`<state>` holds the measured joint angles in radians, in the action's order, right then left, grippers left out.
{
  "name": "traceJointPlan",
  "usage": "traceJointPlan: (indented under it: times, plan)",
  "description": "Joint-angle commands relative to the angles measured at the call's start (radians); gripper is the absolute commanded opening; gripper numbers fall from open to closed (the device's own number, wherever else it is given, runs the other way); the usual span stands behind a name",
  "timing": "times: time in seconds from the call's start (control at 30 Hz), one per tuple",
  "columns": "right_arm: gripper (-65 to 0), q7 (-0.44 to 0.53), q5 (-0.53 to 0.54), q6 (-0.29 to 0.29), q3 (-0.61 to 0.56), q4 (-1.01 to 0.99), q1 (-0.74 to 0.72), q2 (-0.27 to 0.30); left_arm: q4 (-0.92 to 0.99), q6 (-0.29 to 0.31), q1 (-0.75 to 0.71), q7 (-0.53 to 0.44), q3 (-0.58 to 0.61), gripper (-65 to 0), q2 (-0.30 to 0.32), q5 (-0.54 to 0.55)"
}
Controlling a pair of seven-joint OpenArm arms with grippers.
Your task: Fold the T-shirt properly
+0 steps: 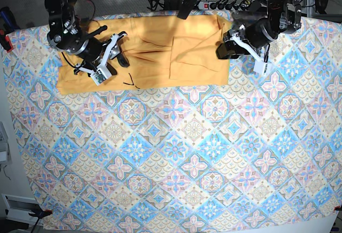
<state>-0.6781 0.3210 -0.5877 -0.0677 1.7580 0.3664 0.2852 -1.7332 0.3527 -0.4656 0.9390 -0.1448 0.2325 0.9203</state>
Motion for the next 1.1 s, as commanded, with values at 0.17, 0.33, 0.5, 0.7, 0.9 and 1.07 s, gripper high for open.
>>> traceJointPlan:
  times: [0.17, 0.33, 0.5, 0.7, 0.9, 1.07]
  plan:
    - [-38.7, 0.021, 0.014, -0.004, 0.004, 0.015, -0.005, 0.010, -0.012, 0.009, 0.000, -0.010, -0.005, -43.2, 0.006, 0.018]
    - [-38.7, 0.021, 0.014, -0.004, 0.004, 0.015, -0.005, 0.010, -0.009, 0.009, 0.006, -0.010, 0.001, -43.2, 0.006, 0.015]
    - [-38.7, 0.021, 0.014, -0.004, 0.004, 0.015, -0.005, 0.010, -0.009, 0.009, 0.018, -0.010, 0.037, -49.4, 0.005, 0.015]
    - [-38.7, 0.021, 0.014, -0.004, 0.004, 0.016, -0.005, 0.010, 0.017, 0.009, 0.038, -0.010, 0.110, -62.7, 0.008, 0.015]
    - [-38.7, 0.021, 0.014, -0.004, 0.004, 0.016, -0.005, 0.010, 0.017, 0.010, 0.038, -0.010, 0.164, -63.3, 0.008, 0.019]
    - [-38.7, 0.021, 0.014, -0.004, 0.004, 0.018, -0.005, 0.010, 0.011, 0.064, 0.038, -0.010, 0.242, -63.3, 0.034, 0.021]
